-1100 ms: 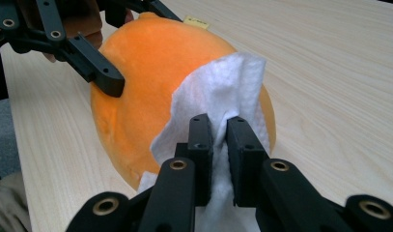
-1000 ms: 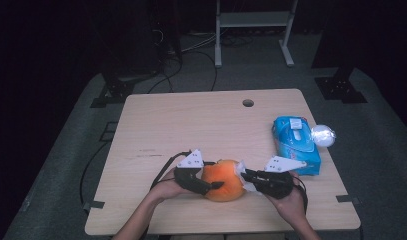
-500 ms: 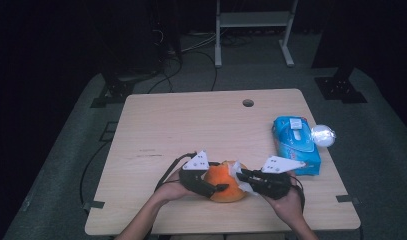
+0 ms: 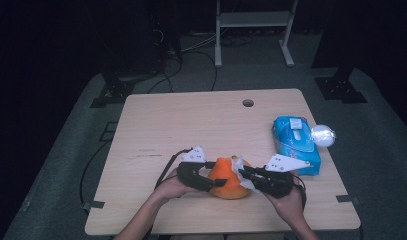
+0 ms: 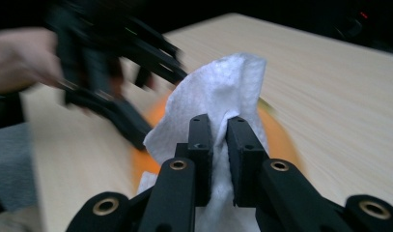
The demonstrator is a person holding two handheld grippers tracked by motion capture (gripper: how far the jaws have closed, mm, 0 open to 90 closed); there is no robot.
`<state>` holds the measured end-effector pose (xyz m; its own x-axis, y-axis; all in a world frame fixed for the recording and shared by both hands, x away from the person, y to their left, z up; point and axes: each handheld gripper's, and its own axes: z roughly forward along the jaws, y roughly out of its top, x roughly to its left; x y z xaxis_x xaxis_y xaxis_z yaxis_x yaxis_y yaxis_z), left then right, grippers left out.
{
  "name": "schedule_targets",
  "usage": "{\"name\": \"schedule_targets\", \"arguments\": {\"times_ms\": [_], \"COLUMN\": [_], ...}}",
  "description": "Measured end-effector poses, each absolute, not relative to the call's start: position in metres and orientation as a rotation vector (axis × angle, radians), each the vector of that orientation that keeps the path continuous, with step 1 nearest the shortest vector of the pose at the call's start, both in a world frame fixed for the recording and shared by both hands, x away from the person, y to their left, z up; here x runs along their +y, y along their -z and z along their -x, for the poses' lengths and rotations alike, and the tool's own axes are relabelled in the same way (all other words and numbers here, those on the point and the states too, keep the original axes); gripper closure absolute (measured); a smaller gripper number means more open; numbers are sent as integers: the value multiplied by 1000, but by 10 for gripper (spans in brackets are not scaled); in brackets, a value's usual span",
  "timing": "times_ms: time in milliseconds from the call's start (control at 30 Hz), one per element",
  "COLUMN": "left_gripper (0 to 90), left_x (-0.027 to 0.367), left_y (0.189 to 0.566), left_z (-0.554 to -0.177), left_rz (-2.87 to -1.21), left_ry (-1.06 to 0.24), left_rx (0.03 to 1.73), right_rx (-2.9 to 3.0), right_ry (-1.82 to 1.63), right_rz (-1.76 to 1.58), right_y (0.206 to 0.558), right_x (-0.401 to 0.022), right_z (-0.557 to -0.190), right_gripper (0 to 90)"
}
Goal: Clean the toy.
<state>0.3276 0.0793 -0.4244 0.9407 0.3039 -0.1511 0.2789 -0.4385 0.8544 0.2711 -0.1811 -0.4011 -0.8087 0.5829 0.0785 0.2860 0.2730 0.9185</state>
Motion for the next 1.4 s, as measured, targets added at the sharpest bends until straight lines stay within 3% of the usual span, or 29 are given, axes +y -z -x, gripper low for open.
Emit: {"name": "schedule_targets", "arguments": {"times_ms": [167,500,867,1100,1200,1333,1400], "left_gripper": [224,380,377,369,341,174,192], "left_x": [74,72,76,71,71,70,69], "left_y": [422,422,425,424,424,419,421], "left_z": [-323,-322,-325,-318,-317,-321,-321], "left_rz": [-2065,-2058,-2039,-2081,-2086,-2058,-2070], "left_ry": [-29,-60,-30,-75,-66,-30,-29], "left_rx": [395,428,440,340,326,373,368], "right_rx": [2283,2284,2284,2293,2265,2329,2358], "right_ry": [-1485,-1481,-1420,-1438,-1433,-1426,-1438], "right_rz": [-778,-740,-785,-739,-802,-815,-795], "right_y": [401,397,401,392,392,404,404], "right_x": [-174,-174,-179,-175,-184,-182,-178], "right_z": [-271,-266,-268,-265,-272,-271,-269], "right_gripper": [805,808,813,807,808,810,810]}}
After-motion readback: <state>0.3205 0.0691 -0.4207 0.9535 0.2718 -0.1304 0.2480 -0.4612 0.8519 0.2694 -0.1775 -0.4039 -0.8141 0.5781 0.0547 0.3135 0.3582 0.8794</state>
